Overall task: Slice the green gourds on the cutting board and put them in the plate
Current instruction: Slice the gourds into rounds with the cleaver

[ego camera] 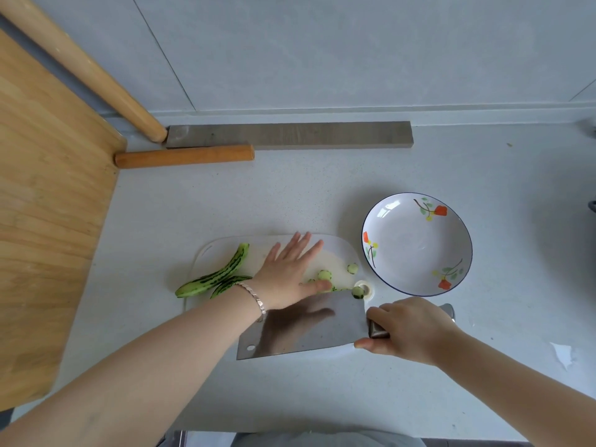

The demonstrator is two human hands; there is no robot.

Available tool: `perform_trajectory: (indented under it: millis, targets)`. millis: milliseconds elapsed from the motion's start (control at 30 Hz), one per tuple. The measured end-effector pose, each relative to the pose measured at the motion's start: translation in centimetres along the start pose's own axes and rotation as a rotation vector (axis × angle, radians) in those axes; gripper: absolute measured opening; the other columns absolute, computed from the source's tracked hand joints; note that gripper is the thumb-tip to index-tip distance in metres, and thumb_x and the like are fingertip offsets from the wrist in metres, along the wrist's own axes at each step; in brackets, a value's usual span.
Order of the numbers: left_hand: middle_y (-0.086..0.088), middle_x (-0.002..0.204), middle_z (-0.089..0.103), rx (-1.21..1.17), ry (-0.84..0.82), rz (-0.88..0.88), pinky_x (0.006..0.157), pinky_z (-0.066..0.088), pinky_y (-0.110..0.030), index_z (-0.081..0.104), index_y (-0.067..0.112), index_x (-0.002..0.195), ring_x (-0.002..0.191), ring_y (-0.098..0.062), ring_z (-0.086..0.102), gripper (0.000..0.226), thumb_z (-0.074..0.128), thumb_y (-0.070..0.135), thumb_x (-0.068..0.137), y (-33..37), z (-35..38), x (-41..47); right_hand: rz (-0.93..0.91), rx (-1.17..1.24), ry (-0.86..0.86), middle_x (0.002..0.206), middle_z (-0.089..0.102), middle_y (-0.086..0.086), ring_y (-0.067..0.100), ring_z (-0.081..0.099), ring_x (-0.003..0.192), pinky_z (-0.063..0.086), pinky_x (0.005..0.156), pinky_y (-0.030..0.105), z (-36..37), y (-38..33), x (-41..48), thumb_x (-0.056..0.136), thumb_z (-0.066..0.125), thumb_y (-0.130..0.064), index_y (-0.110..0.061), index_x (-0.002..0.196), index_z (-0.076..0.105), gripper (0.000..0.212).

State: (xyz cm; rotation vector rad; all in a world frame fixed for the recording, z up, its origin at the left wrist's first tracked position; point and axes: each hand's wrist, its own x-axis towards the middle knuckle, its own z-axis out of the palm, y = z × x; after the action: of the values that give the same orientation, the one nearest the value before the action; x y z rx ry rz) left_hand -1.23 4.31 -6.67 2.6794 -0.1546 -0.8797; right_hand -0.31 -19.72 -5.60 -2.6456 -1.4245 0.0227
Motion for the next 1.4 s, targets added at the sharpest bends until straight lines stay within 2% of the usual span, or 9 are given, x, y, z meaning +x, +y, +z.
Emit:
perform_trajectory:
  millis: [233, 467, 567, 700, 800, 867, 1100, 1234, 1400]
  targets:
    - [0.004, 0.152, -0.025, -0.072, 0.014, -0.002, 0.114, -0.011, -0.043, -0.016, 0.028, 0.146, 0.136, -0.011, -0.027, 0.096, 0.034, 0.076, 0.079, 3.2, 0.7, 0.2, -0.069, 0.009, -0.008, 0.037, 0.044, -0.006, 0.014, 0.044, 0.029, 0.026, 0.033, 0.015, -0.1, -0.8, 1.8, 0.093, 0.007, -0.062, -0.021, 0.051, 0.054, 0.076]
    - [-0.002, 0.155, -0.017, -0.019, 0.032, -0.144, 0.114, -0.005, -0.043, -0.011, 0.025, 0.147, 0.14, -0.015, -0.018, 0.067, 0.023, 0.052, 0.097, 1.5, 0.4, 1.0, -0.021, 0.022, -0.092, 0.037, 0.046, -0.005, 0.015, 0.047, 0.03, 0.026, 0.033, 0.016, -0.7, -0.4, 1.3, 0.093, 0.006, -0.064, -0.02, 0.05, 0.053, 0.078]
    - [-0.004, 0.156, 0.004, -0.075, 0.099, -0.151, 0.115, 0.003, -0.041, 0.008, 0.019, 0.149, 0.143, -0.017, -0.001, 0.058, 0.026, 0.042, 0.1, 0.9, -1.5, -0.3, 0.117, 0.065, -0.303, 0.065, 0.056, -0.006, 0.016, 0.062, 0.065, 0.027, 0.045, 0.022, -3.0, -0.4, 0.7, 0.088, 0.017, -0.069, -0.024, 0.071, 0.051, 0.059]
    - [-0.006, 0.123, 0.059, -0.285, 0.481, -0.087, 0.093, 0.037, -0.019, 0.059, 0.007, 0.118, 0.112, -0.019, 0.054, 0.028, 0.048, 0.019, 0.096, 0.0, -6.2, -3.2, 0.591, 0.503, -0.424, 0.056, 0.038, -0.005, 0.012, 0.037, 0.055, 0.024, 0.048, 0.022, -2.7, -0.5, -1.2, 0.089, 0.046, -0.055, -0.021, 0.063, 0.04, 0.043]
    - [-0.007, 0.096, 0.066, -0.301, 0.979, -0.106, 0.074, 0.042, -0.02, 0.066, 0.002, 0.1, 0.084, -0.018, 0.06, 0.014, 0.056, 0.005, 0.089, -1.1, -7.4, -5.6, 0.962, 1.098, -0.363, 0.049, 0.031, -0.001, 0.014, 0.024, 0.042, 0.022, 0.044, 0.022, -2.4, -0.9, -1.4, 0.093, 0.044, -0.049, -0.01, 0.065, 0.043, 0.048]
    - [-0.006, 0.09, 0.062, -0.354, 1.087, -0.171, 0.067, 0.045, -0.025, 0.063, 0.001, 0.1, 0.074, -0.016, 0.056, 0.014, 0.057, 0.0, 0.088, -1.3, -5.6, -6.4, 1.09, 1.341, -0.408, 0.048, 0.029, 0.002, 0.014, 0.022, 0.039, 0.02, 0.042, 0.02, -2.4, -1.1, -1.1, 0.093, 0.036, -0.052, -0.008, 0.066, 0.043, 0.052]
    - [-0.006, 0.09, 0.065, -0.033, 0.476, -0.137, 0.061, 0.053, -0.032, 0.064, 0.006, 0.104, 0.079, -0.022, 0.059, 0.042, 0.08, 0.022, 0.068, 0.6, 5.3, -7.1, 1.059, 1.314, -0.592, 0.048, 0.029, 0.003, 0.014, 0.022, 0.039, 0.02, 0.041, 0.018, -2.3, -0.8, -1.7, 0.088, 0.035, -0.057, -0.009, 0.064, 0.042, 0.055]
    - [-0.004, 0.07, 0.064, 0.147, 0.411, -0.125, 0.048, 0.047, -0.027, 0.07, 0.009, 0.081, 0.061, -0.023, 0.058, 0.051, 0.092, 0.012, 0.035, 1.0, 6.8, -6.6, 1.034, 1.246, -0.66, 0.047, 0.026, 0.001, 0.013, 0.019, 0.038, 0.018, 0.04, 0.018, -1.9, -1.0, -2.5, 0.091, 0.035, -0.054, -0.009, 0.065, 0.041, 0.052]
    - [-0.004, 0.062, 0.059, 0.197, 0.379, -0.108, 0.047, 0.045, -0.027, 0.068, 0.009, 0.071, 0.055, -0.023, 0.057, 0.046, 0.089, 0.006, 0.029, 0.5, 6.8, -7.6, 0.984, 1.225, -0.635, 0.046, 0.026, -0.001, 0.012, 0.017, 0.038, 0.015, 0.04, 0.019, -1.2, -0.8, -2.5, 0.09, 0.039, -0.052, -0.01, 0.064, 0.042, 0.05]
